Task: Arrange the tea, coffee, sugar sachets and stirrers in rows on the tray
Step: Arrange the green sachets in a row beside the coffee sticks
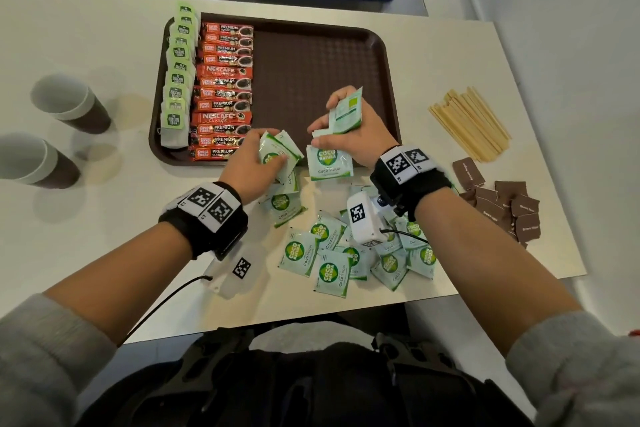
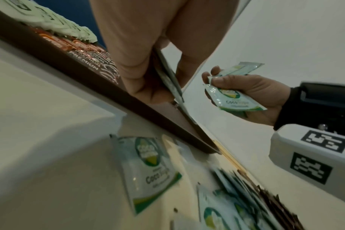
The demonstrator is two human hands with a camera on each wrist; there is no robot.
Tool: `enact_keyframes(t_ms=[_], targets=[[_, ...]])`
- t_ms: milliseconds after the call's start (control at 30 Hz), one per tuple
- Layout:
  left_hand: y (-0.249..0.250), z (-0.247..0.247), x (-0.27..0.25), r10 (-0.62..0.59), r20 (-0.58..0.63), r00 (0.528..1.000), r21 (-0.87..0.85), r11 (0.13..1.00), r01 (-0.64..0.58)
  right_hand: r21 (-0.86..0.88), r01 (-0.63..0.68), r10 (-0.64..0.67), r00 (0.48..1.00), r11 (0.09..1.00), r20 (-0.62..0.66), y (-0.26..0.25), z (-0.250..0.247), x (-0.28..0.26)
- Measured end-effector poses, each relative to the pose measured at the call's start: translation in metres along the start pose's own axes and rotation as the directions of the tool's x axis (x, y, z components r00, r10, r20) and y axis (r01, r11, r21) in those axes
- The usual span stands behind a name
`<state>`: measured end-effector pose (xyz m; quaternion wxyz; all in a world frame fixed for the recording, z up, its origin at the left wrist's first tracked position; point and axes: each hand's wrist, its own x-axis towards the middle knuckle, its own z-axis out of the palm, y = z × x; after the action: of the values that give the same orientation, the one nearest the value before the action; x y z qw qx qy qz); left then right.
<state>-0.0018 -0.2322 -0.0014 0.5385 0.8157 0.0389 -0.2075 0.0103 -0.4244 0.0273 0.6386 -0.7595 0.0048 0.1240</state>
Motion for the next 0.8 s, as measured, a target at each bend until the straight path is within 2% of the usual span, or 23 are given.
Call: enact_keyframes(t_ms=[100, 200, 267, 300, 467, 533, 667, 800], targets=[[0.005, -0.005, 0.002, -0.061, 0.023, 0.998, -0.212, 0.975, 0.065, 0.046, 0.009, -0.009, 1.0, 0.999, 0.001, -0.005, 0.011, 0.012], [0.018, -0.013, 0.004, -0.152, 0.099, 0.983, -0.446, 0.877, 0.18, 0.031, -0.004, 0.004, 1.0, 1.0, -0.006, -0.007, 0.029, 0.026], [0.024, -0.023, 0.007, -0.171, 0.155, 0.973, -0.532, 0.816, 0.228, 0.0, -0.008, 0.008, 1.0, 1.0, -0.02, -0.009, 0.04, 0.035], [0.025, -0.027, 0.008, -0.157, 0.17, 0.973, -0.536, 0.814, 0.225, -0.008, -0.012, 0.011, 0.999, 1.0, -0.031, -0.01, 0.046, 0.039], [0.011, -0.051, 0.02, -0.055, 0.145, 0.988, -0.344, 0.933, 0.103, -0.067, -0.067, 0.06, 0.994, 0.996, -0.09, -0.017, 0.072, 0.059], [0.007, -0.058, 0.025, -0.046, 0.117, 0.992, -0.319, 0.944, 0.082, -0.108, -0.098, 0.087, 0.991, 0.989, -0.1, -0.02, 0.08, 0.067], [0.002, -0.073, 0.036, -0.069, 0.06, 0.996, -0.313, 0.946, 0.084, -0.327, -0.127, 0.081, 0.985, 0.936, -0.149, -0.027, 0.089, 0.08], [-0.002, -0.091, 0.047, -0.099, 0.034, 0.995, -0.336, 0.936, 0.104, -0.344, -0.106, 0.065, 0.99, 0.933, -0.128, -0.031, 0.088, 0.087]])
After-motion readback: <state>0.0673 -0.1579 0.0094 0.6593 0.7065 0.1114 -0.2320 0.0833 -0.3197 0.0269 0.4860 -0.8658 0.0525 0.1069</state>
